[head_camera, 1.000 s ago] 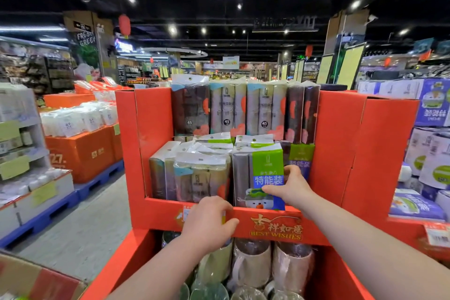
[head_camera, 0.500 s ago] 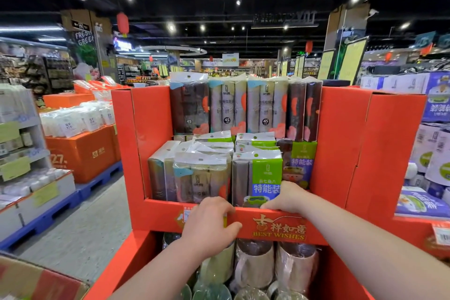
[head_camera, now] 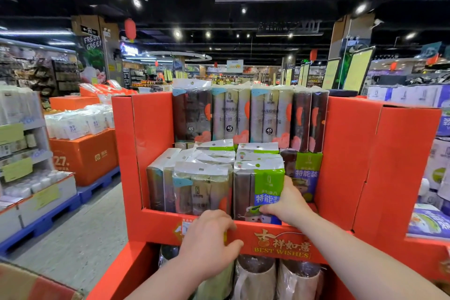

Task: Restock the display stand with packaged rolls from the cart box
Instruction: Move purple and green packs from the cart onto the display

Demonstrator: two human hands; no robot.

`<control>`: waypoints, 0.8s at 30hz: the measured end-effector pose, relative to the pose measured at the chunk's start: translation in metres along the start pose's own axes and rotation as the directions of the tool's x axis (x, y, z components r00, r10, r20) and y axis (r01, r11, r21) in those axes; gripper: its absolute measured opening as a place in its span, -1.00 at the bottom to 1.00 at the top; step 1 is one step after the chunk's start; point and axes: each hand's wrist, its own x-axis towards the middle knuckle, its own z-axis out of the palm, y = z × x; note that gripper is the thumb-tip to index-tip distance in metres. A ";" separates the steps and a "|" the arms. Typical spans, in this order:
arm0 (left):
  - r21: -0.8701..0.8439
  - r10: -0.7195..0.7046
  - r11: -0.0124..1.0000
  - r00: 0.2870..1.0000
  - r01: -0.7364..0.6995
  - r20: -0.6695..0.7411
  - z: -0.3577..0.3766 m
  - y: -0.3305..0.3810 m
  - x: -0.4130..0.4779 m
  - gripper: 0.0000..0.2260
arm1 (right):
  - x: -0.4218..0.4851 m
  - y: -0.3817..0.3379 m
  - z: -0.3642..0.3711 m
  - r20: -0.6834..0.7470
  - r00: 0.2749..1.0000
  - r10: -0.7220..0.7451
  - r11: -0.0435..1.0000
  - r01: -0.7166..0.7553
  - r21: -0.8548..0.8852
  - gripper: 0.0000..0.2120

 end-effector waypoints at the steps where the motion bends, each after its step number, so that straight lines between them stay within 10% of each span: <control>1: -0.010 -0.003 1.000 1.000 0.003 0.003 0.000 0.000 0.000 -0.68 | 0.000 0.000 0.001 -0.037 0.999 0.000 1.000 0.000 -0.013 -0.20; 11: -0.021 -0.040 0.999 0.998 0.041 0.046 -0.006 0.001 0.000 -0.70 | 0.002 -0.001 -0.010 0.167 0.982 0.091 0.973 -0.124 0.197 -0.29; 24: -0.018 -0.064 0.998 0.997 0.065 0.050 -0.004 0.000 0.006 -0.72 | 0.009 -0.010 -0.025 0.307 0.943 0.126 0.986 -0.153 0.066 -0.58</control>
